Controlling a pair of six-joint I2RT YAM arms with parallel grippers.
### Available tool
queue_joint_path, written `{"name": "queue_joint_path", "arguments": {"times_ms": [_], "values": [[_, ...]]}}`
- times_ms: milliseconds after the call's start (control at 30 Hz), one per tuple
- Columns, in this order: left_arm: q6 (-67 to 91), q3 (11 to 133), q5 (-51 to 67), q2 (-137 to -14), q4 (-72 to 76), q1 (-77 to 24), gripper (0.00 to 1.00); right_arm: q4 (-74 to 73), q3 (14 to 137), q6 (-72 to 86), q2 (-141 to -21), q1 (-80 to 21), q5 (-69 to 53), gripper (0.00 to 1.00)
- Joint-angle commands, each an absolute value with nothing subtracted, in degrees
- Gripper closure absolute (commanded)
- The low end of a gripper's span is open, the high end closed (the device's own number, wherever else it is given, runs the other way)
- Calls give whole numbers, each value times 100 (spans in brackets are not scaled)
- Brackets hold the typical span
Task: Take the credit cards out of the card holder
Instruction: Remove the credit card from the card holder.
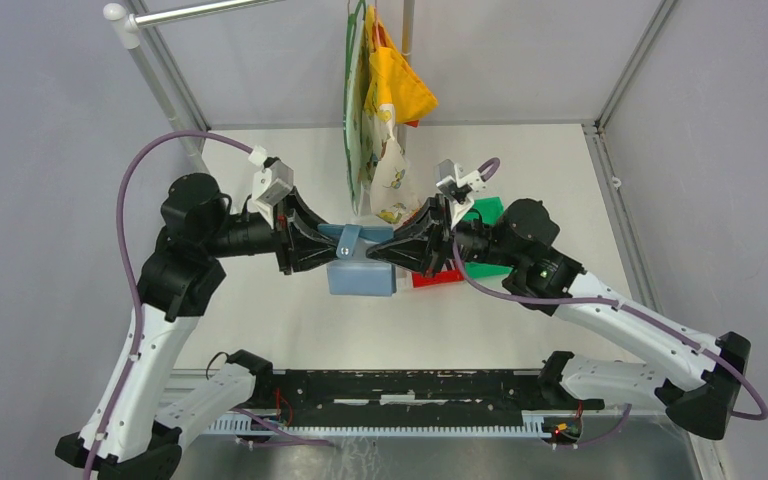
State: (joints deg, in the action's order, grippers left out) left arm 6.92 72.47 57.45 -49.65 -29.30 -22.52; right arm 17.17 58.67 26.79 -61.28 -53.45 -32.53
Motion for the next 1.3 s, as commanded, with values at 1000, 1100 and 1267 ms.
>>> {"name": "queue_joint_path", "arguments": {"times_ms": [1000,1100,1267], "values": [[3292,8557,6609,-5769,-1656,-2248,98,2440,4827,2286,-5213,-5291,-3464,64],[3295,8530,6626,-5747,-1673,-2250,98,2465,4878,2320,-5225,-5291,-3300,67],[3296,8454,6703,-5723,-1685,-2250,98,2576,4926,2383,-5251,-5287,-2957,71]]}}
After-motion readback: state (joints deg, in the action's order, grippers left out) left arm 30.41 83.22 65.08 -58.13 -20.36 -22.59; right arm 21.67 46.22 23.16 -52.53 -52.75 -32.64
